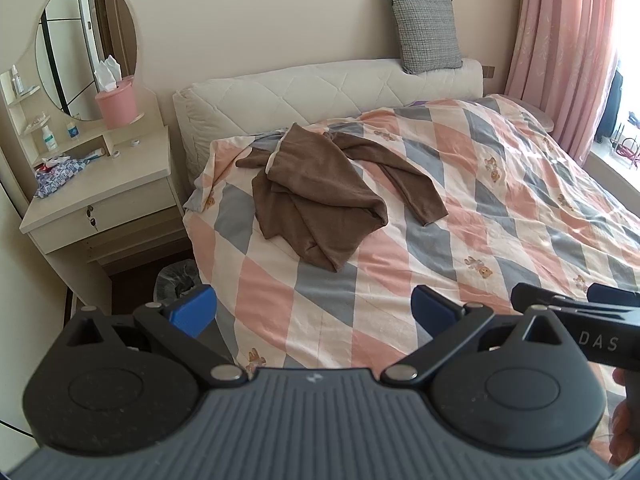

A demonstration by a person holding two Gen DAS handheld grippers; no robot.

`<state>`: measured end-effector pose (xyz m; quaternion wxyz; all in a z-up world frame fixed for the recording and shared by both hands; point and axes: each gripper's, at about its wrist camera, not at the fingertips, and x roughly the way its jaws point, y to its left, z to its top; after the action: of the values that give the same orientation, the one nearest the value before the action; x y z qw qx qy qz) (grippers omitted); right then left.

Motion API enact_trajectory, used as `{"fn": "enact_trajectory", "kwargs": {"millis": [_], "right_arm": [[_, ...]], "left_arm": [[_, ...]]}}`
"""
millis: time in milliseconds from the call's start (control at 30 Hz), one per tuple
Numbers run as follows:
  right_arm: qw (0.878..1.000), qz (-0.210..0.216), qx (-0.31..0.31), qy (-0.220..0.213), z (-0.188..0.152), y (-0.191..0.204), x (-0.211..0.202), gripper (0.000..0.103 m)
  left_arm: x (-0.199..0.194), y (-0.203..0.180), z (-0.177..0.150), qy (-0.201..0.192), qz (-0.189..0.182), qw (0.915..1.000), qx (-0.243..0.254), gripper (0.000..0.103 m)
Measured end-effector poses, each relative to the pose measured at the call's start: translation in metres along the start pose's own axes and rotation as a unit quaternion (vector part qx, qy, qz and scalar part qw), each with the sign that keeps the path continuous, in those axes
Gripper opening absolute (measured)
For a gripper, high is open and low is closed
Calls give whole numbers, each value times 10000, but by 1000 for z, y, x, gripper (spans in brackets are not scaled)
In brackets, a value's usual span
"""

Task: Fold clothes
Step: 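Move both grippers toward the crumpled brown shirt on the bed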

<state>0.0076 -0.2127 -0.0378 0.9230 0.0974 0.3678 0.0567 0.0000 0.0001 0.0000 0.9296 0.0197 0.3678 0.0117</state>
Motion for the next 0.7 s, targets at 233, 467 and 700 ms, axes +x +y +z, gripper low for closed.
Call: {"fn": "enact_trajectory", "kwargs": {"millis": [233,467,700], "right_arm": [[10000,-34,8,-36,2,5,-1,103],[10000,-67,15,-72,4,10,-1,103],[9999,-45,26,-110,5,19,-1,103]], "left_arm": [[0,4,1,16,-35,10000,-28,102],[4,4,7,30,-21,10000,-1,102],[1,17,9,23,-1,10000,-34,102]]}}
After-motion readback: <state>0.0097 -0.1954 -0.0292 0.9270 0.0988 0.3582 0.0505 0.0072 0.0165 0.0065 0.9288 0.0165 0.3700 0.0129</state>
